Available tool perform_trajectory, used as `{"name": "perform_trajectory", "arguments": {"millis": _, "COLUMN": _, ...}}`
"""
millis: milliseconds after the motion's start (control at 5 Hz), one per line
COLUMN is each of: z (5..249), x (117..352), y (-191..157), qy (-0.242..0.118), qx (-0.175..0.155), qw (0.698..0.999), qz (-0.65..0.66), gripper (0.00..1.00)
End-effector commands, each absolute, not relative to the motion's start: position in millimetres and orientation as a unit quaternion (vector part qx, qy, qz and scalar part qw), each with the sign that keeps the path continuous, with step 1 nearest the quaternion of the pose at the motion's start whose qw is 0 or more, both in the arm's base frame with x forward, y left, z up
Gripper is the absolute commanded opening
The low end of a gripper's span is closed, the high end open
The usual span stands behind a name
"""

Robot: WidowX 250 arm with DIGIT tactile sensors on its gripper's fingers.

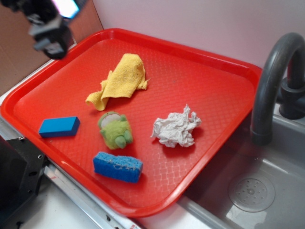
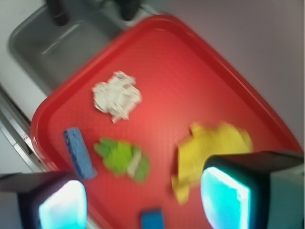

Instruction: Grab the white paper.

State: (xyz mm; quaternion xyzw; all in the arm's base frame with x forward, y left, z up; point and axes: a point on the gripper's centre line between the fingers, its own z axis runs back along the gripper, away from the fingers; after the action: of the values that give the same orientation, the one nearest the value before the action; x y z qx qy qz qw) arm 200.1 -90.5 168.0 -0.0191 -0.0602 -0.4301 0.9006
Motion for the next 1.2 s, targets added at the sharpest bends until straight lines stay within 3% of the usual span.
{"name": "perform_trajectory", "arguments": {"millis": 0, "z": 138, "x": 230, "y": -140, "qy": -0.073, "qx": -0.06, "qw": 0.793, "qz": -0.602, "gripper": 1.0}}
{"name": "perform_trajectory", "arguments": {"millis": 200, "z": 124, "x": 236, "y": -157, "qy": -0.06, "qx": -0.074, "qw": 0.769, "qz": -0.632, "gripper": 1.0}}
{"name": "perform_trajectory", "arguments": {"millis": 600, "z": 84, "x": 232, "y": -172, "qy": -0.055, "qx": -0.053, "qw": 0.798, "qz": -0.598, "gripper": 1.0}}
{"name": "perform_trajectory", "arguments": {"millis": 800, "z": 73, "x": 226, "y": -173, "qy": -0.044, "qx": -0.059, "qw": 0.8, "qz": -0.595, "gripper": 1.0}}
{"name": "perform_trajectory", "arguments": {"millis": 1000, "z": 51, "x": 219, "y": -172, "qy": -0.035, "qx": -0.036, "qw": 0.826, "qz": -0.562, "gripper": 1.0}}
